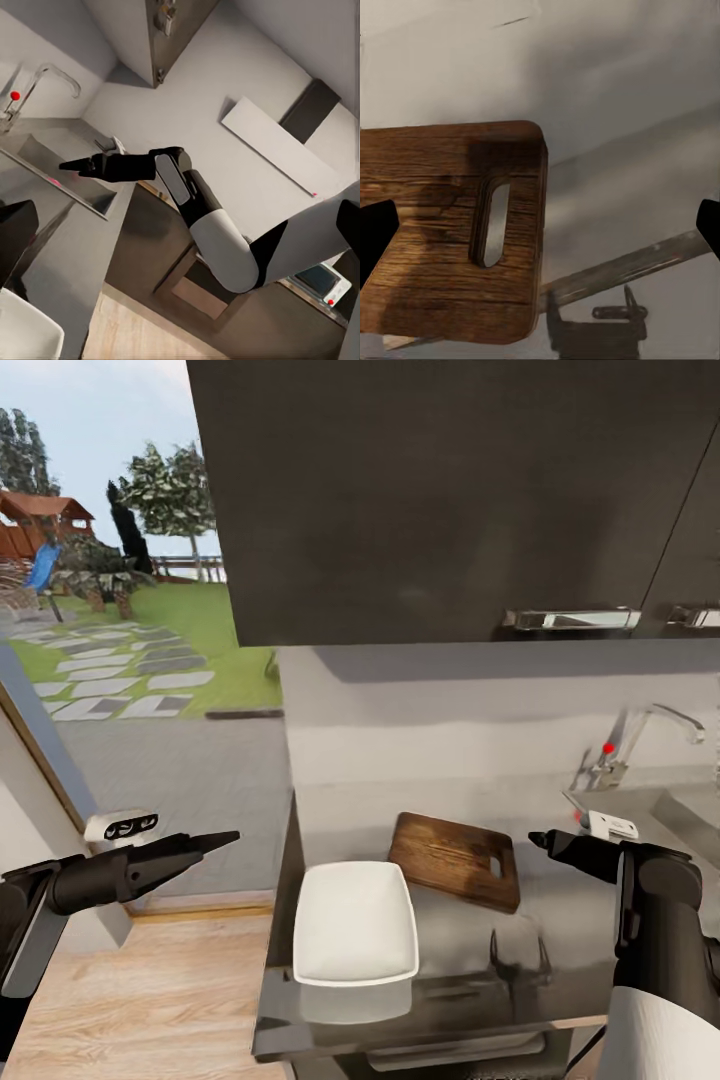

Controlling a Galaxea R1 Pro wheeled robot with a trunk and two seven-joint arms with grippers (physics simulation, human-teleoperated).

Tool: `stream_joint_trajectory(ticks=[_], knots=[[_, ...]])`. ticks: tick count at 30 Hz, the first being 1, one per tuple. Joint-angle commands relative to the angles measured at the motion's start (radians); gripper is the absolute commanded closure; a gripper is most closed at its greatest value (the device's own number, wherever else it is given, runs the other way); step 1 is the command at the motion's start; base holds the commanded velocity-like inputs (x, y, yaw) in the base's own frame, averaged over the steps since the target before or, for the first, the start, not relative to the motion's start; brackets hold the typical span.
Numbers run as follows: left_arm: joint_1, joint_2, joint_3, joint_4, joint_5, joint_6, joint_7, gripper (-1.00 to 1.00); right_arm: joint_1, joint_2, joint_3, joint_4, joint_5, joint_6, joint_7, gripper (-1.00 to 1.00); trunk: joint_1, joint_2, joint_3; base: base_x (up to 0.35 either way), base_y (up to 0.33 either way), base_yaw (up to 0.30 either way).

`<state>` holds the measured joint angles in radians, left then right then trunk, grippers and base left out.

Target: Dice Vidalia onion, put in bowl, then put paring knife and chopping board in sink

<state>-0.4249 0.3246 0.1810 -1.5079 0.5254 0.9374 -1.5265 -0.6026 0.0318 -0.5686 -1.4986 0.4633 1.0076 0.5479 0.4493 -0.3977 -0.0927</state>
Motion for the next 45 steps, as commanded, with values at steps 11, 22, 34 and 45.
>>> stream_joint_trajectory(ticks=[11, 22, 34, 45], knots=[[0.0, 0.001, 0.0, 0.0, 0.0, 0.012, 0.0, -1.0, -0.002, 0.001, -0.001, 0.0, 0.014, 0.002, 0.011, -1.0, 0.001, -0.002, 0.001, 0.025, 0.017, -0.046], [-0.001, 0.001, 0.0, 0.006, 0.003, 0.013, -0.004, -1.0, -0.002, 0.002, 0.001, 0.0, 0.017, 0.0, 0.01, -1.0, 0.001, -0.002, 0.001, 0.049, -0.089, 0.0], [-0.001, 0.001, 0.0, 0.006, 0.004, 0.012, -0.006, -1.0, -0.002, 0.001, 0.0, 0.001, 0.014, 0.001, 0.01, -1.0, 0.001, -0.002, -0.008, -0.045, 0.04, 0.122], [-0.001, 0.001, 0.0, 0.006, 0.002, 0.013, -0.001, -1.0, -0.002, -0.001, -0.004, 0.035, 0.009, 0.002, 0.01, -1.0, 0.001, -0.002, -0.022, 0.046, -0.016, 0.011]])
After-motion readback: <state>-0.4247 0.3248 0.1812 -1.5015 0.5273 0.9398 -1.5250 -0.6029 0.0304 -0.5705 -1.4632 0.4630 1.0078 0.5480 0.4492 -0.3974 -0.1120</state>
